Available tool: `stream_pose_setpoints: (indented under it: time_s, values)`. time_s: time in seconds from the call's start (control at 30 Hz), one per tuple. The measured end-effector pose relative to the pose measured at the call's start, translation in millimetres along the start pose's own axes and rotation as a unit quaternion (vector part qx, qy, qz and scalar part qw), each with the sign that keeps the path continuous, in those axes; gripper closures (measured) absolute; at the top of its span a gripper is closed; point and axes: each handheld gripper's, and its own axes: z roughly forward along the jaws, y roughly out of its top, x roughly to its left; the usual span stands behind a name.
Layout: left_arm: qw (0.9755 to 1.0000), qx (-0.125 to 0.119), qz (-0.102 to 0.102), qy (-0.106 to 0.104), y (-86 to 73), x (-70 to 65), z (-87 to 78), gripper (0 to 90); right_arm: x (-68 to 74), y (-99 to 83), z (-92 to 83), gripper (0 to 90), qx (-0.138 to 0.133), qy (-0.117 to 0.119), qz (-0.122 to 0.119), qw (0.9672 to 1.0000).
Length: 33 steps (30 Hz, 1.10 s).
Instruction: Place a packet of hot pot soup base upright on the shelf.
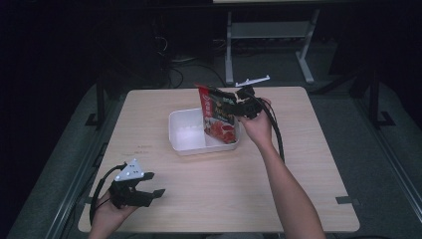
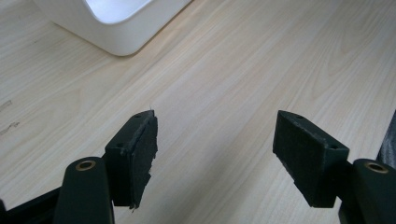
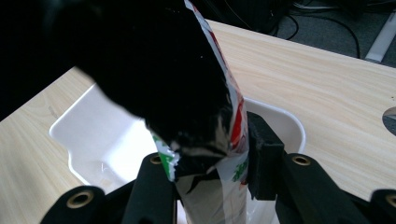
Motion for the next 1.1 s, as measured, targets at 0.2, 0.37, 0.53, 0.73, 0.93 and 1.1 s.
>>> stream_pose_setpoints:
  time_s: [0.2, 0.37, 0.53, 0.73, 0.93, 1.1]
  values:
    - [1.0, -0.002, 0.001, 0.0, 0.4, -0.2, -0.2, 30.3, -1.9, -3.5, -2.0, 66.6, 0.001, 0.004, 0.0, 1.0]
    - [1.0, 0.001, -0.002, -0.001, -0.2, 0.0, 1.3, 30.3, -4.4, -7.2, -3.1, 66.0, -0.004, 0.011, 0.008, 0.9999]
    - [1.0, 0.001, 0.0, -0.002, 0.3, -0.6, 2.0, 30.2, -7.2, -11.1, -4.5, 65.3, -0.002, 0.017, 0.012, 0.9998]
    - [1.0, 0.003, 0.001, -0.003, 0.3, -0.9, 2.4, 30.2, -7.8, -13.3, -5.8, 64.7, 0.0, 0.022, 0.007, 0.9997]
    - [1.0, 0.004, 0.001, -0.003, -0.1, -1.0, 2.6, 30.2, -10.2, -15.1, -6.8, 63.3, 0.005, 0.026, 0.008, 0.9996]
    - [1.0, 0.004, 0.0, -0.002, -0.4, -0.3, 2.5, 30.2, -11.8, -16.9, -8.5, 60.6, 0.009, 0.036, 0.011, 0.9992]
